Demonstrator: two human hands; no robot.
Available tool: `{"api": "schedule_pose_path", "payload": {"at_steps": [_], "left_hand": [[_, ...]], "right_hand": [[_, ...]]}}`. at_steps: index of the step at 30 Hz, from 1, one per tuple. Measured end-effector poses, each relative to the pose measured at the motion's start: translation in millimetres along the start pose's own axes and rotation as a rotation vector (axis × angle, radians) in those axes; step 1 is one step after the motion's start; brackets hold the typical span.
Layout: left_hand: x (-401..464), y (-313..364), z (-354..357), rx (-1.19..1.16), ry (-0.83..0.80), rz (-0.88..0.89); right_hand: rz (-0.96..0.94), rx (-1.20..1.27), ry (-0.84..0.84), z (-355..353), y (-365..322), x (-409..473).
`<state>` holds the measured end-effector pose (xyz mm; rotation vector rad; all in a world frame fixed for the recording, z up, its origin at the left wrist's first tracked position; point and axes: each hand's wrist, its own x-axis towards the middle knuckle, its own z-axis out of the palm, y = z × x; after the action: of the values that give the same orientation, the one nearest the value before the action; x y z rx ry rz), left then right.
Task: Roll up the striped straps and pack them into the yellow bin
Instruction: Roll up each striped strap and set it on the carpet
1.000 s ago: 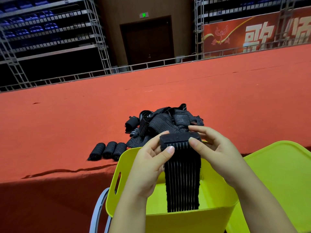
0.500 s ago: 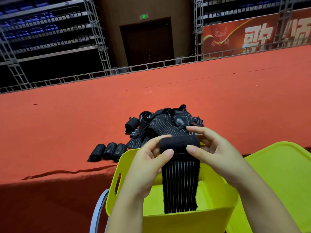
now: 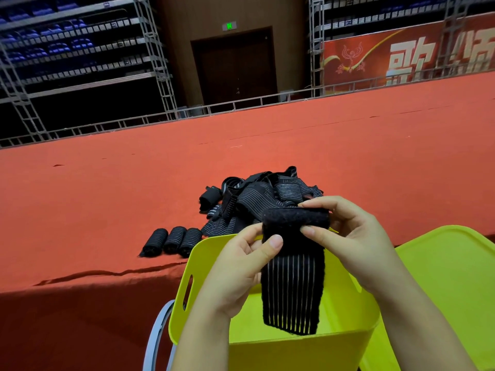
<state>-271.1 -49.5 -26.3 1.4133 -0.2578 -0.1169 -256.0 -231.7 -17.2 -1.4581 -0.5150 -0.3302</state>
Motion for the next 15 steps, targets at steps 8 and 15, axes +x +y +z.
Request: {"api": "schedule_pose_path", "payload": {"at_steps": [8, 15], "left_hand": [[2, 1, 8, -0.081, 0.034, 0.028], [2, -1, 6, -0.097, 0.057, 0.077]], "right_hand": [[-0.155, -0.132, -0.036, 3, 9, 0], [-0.059, -0.113, -0.082, 3, 10, -2]]}}
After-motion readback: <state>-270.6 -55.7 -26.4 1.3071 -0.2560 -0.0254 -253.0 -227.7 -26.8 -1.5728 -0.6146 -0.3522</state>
